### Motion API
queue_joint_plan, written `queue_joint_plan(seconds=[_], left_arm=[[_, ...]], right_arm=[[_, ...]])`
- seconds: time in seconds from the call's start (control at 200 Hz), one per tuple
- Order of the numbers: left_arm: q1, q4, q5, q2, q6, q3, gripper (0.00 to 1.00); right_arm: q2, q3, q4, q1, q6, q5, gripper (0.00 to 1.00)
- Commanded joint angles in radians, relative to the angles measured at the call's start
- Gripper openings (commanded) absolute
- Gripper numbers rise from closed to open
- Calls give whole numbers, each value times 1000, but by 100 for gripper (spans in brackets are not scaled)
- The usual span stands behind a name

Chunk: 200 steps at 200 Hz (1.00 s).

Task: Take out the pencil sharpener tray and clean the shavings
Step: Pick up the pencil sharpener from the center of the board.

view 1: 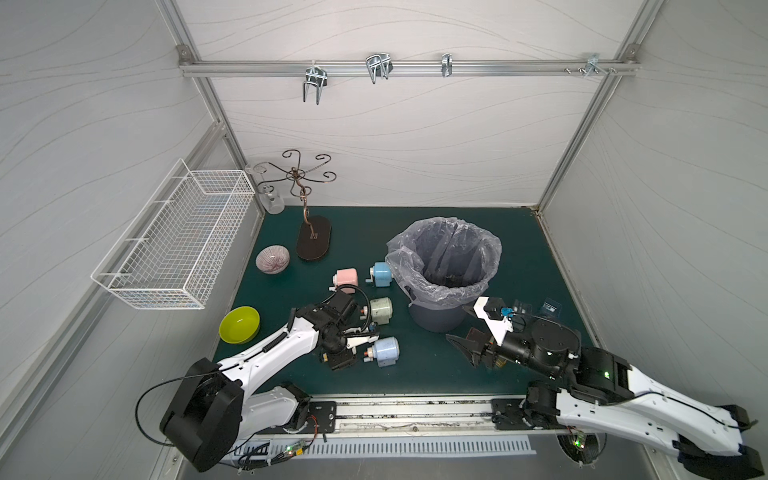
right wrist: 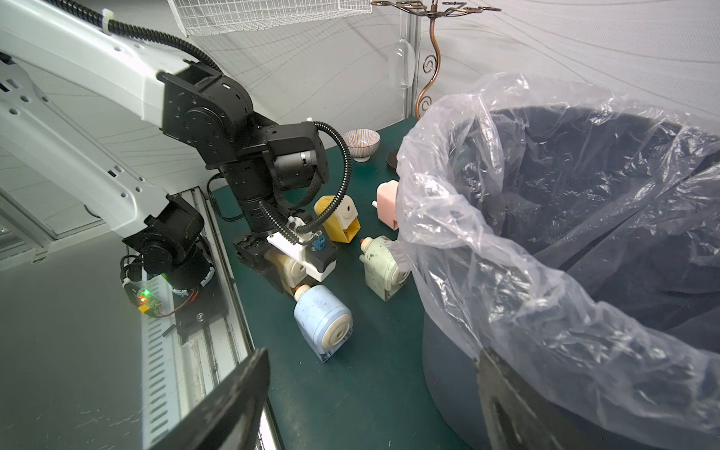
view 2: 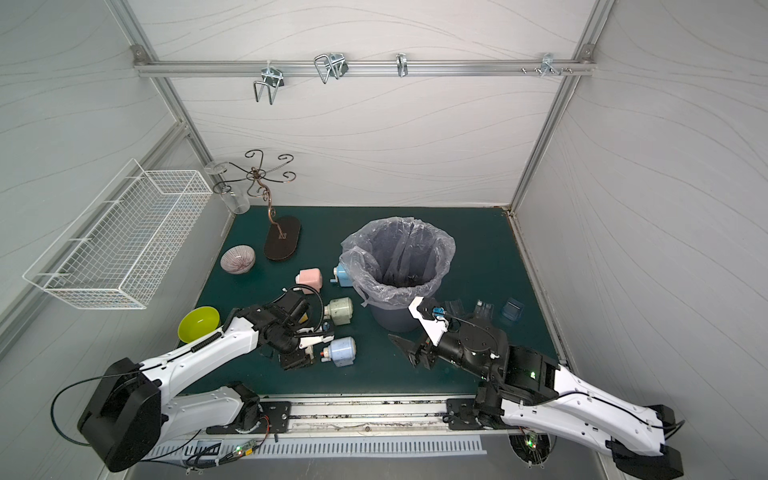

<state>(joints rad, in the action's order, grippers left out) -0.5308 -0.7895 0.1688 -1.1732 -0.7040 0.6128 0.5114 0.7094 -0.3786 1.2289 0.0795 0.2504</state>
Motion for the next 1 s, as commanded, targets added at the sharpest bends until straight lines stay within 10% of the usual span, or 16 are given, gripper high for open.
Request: queue_joint_plan(seconds=[0.0,0.265,0.46,0.996], left_arm=[[5,-5,25,25,-15,-12,63],[5,9,30,98,-5,-74,52],[5,-42,41,153,7,-35,0],[-77,-511,214,250,69,545,0]], right_arm=[[-13,-5,-14,-6,-1,10,84],[-18,-2,-19,-5,4,3,85],[-22,0,-26,-6,5,-5,85],[179,100,32,-62,-7,-391,98]])
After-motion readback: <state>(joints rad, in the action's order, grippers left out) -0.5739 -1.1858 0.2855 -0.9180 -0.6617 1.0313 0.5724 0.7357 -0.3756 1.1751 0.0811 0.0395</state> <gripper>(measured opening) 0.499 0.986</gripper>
